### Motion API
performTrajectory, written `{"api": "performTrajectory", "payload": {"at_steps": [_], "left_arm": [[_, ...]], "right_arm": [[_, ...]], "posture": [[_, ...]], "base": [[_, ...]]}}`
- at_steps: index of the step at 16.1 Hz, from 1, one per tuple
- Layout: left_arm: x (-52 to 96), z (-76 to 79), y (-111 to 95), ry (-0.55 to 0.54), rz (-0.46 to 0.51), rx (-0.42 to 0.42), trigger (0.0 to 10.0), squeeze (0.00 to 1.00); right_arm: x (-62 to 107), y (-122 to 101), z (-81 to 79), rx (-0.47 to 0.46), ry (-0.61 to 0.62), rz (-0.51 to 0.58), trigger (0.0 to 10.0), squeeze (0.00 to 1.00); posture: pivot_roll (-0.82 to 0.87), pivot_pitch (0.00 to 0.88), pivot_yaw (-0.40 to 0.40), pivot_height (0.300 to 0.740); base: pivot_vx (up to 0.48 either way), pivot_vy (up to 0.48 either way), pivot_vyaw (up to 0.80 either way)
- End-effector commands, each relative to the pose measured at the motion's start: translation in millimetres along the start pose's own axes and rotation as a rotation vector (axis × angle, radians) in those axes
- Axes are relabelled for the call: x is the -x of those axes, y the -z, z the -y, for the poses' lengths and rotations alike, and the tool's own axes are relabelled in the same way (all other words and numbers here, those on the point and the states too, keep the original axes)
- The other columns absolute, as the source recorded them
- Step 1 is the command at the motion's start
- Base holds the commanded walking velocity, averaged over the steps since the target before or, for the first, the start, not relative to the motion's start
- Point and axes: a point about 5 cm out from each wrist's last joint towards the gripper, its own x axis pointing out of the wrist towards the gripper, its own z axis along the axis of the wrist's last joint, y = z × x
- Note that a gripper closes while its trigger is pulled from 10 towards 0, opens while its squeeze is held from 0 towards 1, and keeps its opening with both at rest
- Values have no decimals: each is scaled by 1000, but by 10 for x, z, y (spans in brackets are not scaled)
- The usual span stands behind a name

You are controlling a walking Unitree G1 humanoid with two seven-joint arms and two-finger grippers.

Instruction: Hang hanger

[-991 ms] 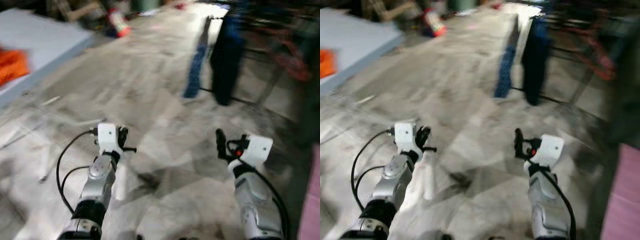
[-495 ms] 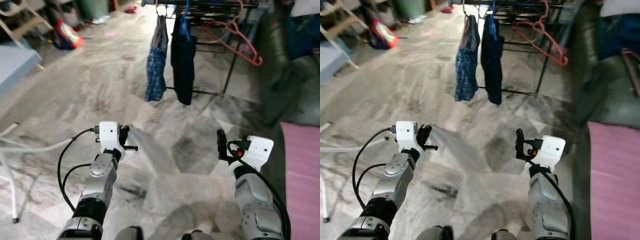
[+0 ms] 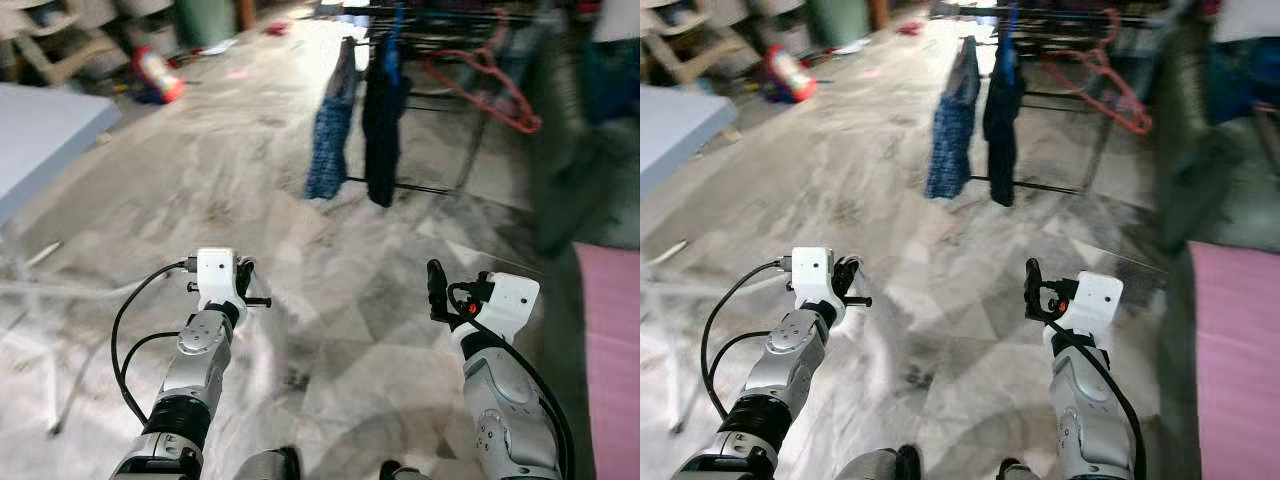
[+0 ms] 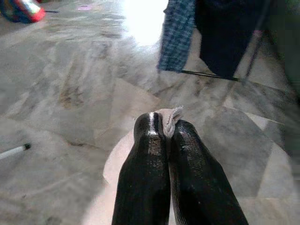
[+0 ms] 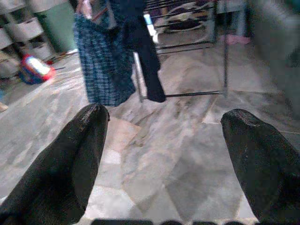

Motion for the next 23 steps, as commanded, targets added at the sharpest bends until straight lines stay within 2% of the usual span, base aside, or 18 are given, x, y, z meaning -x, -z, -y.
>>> {"api": "performTrajectory", "payload": {"at_steps": [1, 4, 12, 16, 23], "left_arm": [[-17, -23, -57, 7, 17, -12, 10000, 0], [-10, -2, -53, 15, 20, -16, 10000, 0], [-5, 32, -53, 20, 26, -24, 10000, 0], [2, 36, -37, 18, 28, -29, 10000, 0], [42, 82, 42, 56, 32, -34, 10000, 0]], "right_arm": [[19, -18, -23, -6, -4, 11, 10000, 0], [25, -18, -31, -11, -2, 14, 10000, 0], [41, -26, -73, -4, -30, 26, 10000, 0], [38, -24, -92, -3, -32, 28, 10000, 0], [-23, -35, -106, 6, -40, 31, 10000, 0]], "posture": [[33, 193, 55, 740], [34, 198, 61, 740], [35, 206, 67, 740], [38, 201, 63, 740], [38, 194, 61, 740]], "base": [[0, 480, -625], [0, 480, -502], [0, 480, 0], [0, 480, 447], [0, 0, 0]]}}
